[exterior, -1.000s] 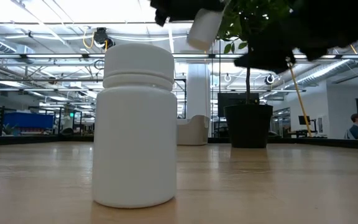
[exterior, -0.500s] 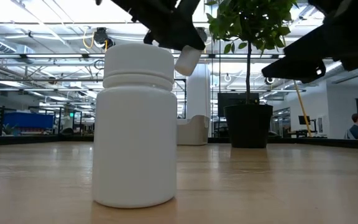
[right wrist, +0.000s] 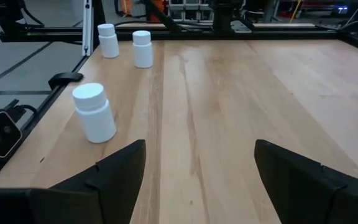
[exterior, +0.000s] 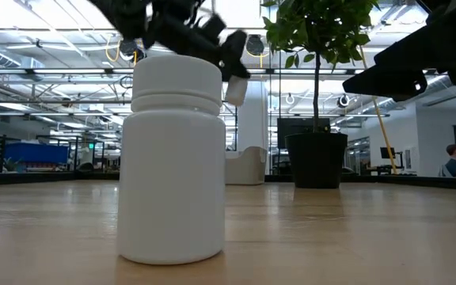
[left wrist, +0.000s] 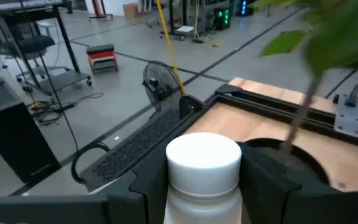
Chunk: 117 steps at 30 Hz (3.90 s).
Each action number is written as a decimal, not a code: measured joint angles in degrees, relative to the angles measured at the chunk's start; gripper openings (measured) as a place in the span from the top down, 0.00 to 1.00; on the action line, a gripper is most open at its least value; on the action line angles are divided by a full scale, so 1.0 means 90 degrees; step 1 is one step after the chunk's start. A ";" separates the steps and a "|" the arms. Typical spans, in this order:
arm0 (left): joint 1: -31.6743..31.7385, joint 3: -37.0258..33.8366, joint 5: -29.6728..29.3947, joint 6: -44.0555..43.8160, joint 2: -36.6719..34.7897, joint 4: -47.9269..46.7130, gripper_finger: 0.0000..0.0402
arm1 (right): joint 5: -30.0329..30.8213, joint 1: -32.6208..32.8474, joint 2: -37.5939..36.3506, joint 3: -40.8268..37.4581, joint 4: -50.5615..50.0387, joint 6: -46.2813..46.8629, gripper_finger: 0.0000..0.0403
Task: Pick and place pill bottles into a basket
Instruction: Put the white pill bottle into the gray bin
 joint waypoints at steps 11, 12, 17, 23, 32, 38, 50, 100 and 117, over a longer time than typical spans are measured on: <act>0.1476 -0.1855 0.1676 -0.0581 0.0002 0.2701 0.59 | 0.0136 -0.0075 0.0000 0.0000 -0.0002 -0.0016 0.28; 0.1552 -0.1913 0.1668 -0.0623 0.0002 0.2701 0.59 | 0.0136 -0.0096 0.0000 0.0000 -0.0002 -0.0035 0.28; 0.1675 -0.2024 0.1521 -0.0511 0.0117 0.2623 0.59 | 0.0132 -0.0178 0.0002 0.0000 -0.0008 -0.0085 0.28; 0.1823 -0.2012 0.1391 -0.0408 0.0110 0.2604 0.59 | 0.0126 -0.0245 0.0002 0.0000 -0.0024 -0.0131 0.28; 0.2075 -0.1999 0.1873 -0.0653 0.0770 0.3031 0.59 | 0.0112 -0.0277 0.0002 0.0000 -0.0027 -0.0180 0.28; 0.2144 -0.1880 0.2074 -0.0619 0.1368 0.3461 0.59 | 0.0112 -0.0277 0.0002 0.0000 -0.0050 -0.0194 0.28; 0.2117 -0.1294 0.2005 0.0018 0.2180 0.3517 0.59 | 0.0122 -0.0287 0.0002 0.0000 -0.0210 -0.0183 0.28; 0.1762 -0.1289 0.1158 -0.0035 0.2227 0.3232 0.44 | 0.0085 -0.0367 0.0005 -0.0406 0.0409 -0.0009 0.28; 0.1388 -0.1296 0.1113 0.0027 0.0338 0.1271 0.44 | -0.0316 -0.0364 0.0008 -0.0408 0.0603 -0.0251 0.28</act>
